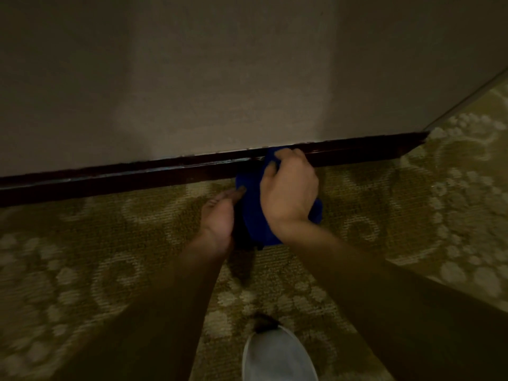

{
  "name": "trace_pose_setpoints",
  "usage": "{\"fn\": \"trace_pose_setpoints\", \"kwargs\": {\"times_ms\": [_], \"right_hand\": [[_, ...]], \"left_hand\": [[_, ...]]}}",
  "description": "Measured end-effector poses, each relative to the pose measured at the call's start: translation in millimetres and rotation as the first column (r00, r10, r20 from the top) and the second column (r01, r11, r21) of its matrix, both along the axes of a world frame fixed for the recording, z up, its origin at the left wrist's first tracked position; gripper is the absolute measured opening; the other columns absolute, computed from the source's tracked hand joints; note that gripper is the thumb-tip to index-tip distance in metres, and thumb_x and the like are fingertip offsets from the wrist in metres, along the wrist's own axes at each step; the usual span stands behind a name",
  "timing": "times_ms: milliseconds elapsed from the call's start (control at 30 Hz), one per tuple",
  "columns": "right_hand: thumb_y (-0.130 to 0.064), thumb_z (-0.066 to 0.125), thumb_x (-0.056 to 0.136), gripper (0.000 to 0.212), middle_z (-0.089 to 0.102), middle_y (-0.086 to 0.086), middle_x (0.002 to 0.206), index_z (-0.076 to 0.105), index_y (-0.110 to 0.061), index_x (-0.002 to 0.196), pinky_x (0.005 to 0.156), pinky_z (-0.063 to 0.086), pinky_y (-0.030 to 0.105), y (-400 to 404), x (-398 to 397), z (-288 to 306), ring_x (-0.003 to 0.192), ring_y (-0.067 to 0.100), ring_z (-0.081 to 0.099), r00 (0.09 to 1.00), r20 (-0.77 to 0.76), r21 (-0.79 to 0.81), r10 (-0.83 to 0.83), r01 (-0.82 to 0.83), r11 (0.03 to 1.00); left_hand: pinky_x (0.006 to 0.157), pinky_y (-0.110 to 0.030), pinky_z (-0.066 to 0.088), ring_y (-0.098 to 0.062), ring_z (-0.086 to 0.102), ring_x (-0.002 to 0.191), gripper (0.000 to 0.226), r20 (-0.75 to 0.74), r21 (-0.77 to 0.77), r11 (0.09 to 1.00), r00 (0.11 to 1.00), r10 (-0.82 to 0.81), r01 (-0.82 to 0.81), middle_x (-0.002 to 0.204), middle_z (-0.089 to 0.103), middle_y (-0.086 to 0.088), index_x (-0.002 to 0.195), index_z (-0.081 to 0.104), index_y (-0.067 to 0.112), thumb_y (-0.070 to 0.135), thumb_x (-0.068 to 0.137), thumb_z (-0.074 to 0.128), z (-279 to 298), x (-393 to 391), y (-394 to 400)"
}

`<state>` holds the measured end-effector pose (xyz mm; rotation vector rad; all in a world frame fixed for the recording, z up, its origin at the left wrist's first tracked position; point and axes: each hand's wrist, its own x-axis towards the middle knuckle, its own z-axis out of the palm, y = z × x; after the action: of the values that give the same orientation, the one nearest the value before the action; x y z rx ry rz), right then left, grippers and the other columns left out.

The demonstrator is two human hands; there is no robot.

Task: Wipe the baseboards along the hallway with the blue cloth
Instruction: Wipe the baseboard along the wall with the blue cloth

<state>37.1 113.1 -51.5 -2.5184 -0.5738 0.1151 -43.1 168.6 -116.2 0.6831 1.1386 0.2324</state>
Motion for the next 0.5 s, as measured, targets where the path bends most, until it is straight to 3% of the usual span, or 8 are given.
{"fn": "trace_pose_setpoints", "kwargs": {"times_ms": [100, 167, 233, 267, 367, 433, 500], "right_hand": [[-0.008, 0.049, 0.091, 0.016, 0.057, 0.007, 0.108, 0.062, -0.01, 0.099, 0.071, 0.041, 0.035, 11, -19, -2, 0.098, 0.026, 0.055, 0.94, 0.125, -0.14, 0.316, -0.299, 0.944], [-0.009, 0.05, 0.091, 0.018, 0.058, 0.004, 0.111, 0.063, -0.012, 0.103, 0.074, 0.044, 0.034, 12, -15, -4, 0.099, 0.023, 0.056, 0.912, 0.124, -0.137, 0.39, -0.374, 0.917], [-0.015, 0.053, 0.092, 0.023, 0.061, 0.0, 0.116, 0.065, -0.016, 0.112, 0.084, 0.046, 0.03, 9, -7, -1, 0.102, 0.018, 0.059, 0.967, -0.001, 0.028, 0.254, -0.253, 0.967], [-0.017, 0.054, 0.093, 0.025, 0.063, 0.0, 0.117, 0.065, -0.017, 0.115, 0.089, 0.045, 0.028, 4, -1, 2, 0.105, 0.017, 0.06, 0.987, -0.1, 0.13, 0.128, -0.115, 0.985], [-0.018, 0.054, 0.094, 0.026, 0.067, 0.004, 0.114, 0.066, -0.011, 0.116, 0.093, 0.043, 0.023, -18, 18, 7, 0.107, 0.019, 0.06, 0.919, -0.336, 0.286, -0.205, 0.307, 0.908], [-0.021, 0.055, 0.094, 0.026, 0.067, 0.004, 0.113, 0.065, -0.011, 0.116, 0.097, 0.046, 0.028, -23, 22, 6, 0.106, 0.017, 0.06, 0.868, -0.449, 0.285, -0.213, 0.365, 0.886], [-0.02, 0.06, 0.092, 0.023, 0.065, 0.005, 0.113, 0.063, -0.014, 0.114, 0.096, 0.05, 0.035, -14, 19, 2, 0.103, 0.02, 0.061, 0.71, -0.689, 0.276, -0.144, 0.441, 0.854]], "left_hand": [[0.066, -0.03, 0.053, -0.026, 0.066, 0.084, 0.015, 0.033, -0.004, 0.999, 0.999, 0.037, -0.037, 0.09, 0.069, -0.01, 0.094, 0.068, 0.011, 0.012, 0.095, 0.054, -3, 0, -1], [0.067, -0.032, 0.053, -0.026, 0.065, 0.082, 0.017, 0.01, -0.004, 0.998, 0.998, 0.058, -0.058, 0.087, 0.069, -0.009, 0.092, 0.068, 0.012, 0.012, 0.095, 0.052, 1, 0, -2], [0.08, -0.04, 0.056, -0.03, 0.068, 0.095, 0.02, -0.013, -0.019, 0.998, 0.998, 0.061, -0.061, 0.101, 0.073, -0.012, 0.106, 0.07, 0.011, 0.017, 0.093, 0.057, 5, -2, -1], [0.09, -0.046, 0.055, -0.03, 0.068, 0.102, 0.027, -0.013, -0.048, 0.997, 0.998, 0.068, -0.068, 0.11, 0.073, -0.011, 0.114, 0.069, 0.015, 0.023, 0.089, 0.063, 9, -4, -2], [0.102, -0.051, 0.048, -0.03, 0.066, 0.113, 0.049, 0.065, -0.135, 0.983, 0.988, 0.138, -0.128, 0.125, 0.068, -0.008, 0.127, 0.063, 0.022, 0.035, 0.081, 0.071, 19, -17, -9], [0.1, -0.05, 0.049, -0.027, 0.067, 0.111, 0.037, 0.063, -0.083, 0.966, 0.966, 0.249, -0.244, 0.122, 0.07, -0.007, 0.123, 0.065, 0.018, 0.031, 0.088, 0.067, 28, -28, -14], [0.095, -0.05, 0.052, -0.024, 0.068, 0.107, 0.025, -0.002, 0.072, 0.909, 0.912, 0.411, -0.41, 0.115, 0.072, -0.004, 0.113, 0.07, 0.018, 0.028, 0.091, 0.067, 42, -30, -12]]}}
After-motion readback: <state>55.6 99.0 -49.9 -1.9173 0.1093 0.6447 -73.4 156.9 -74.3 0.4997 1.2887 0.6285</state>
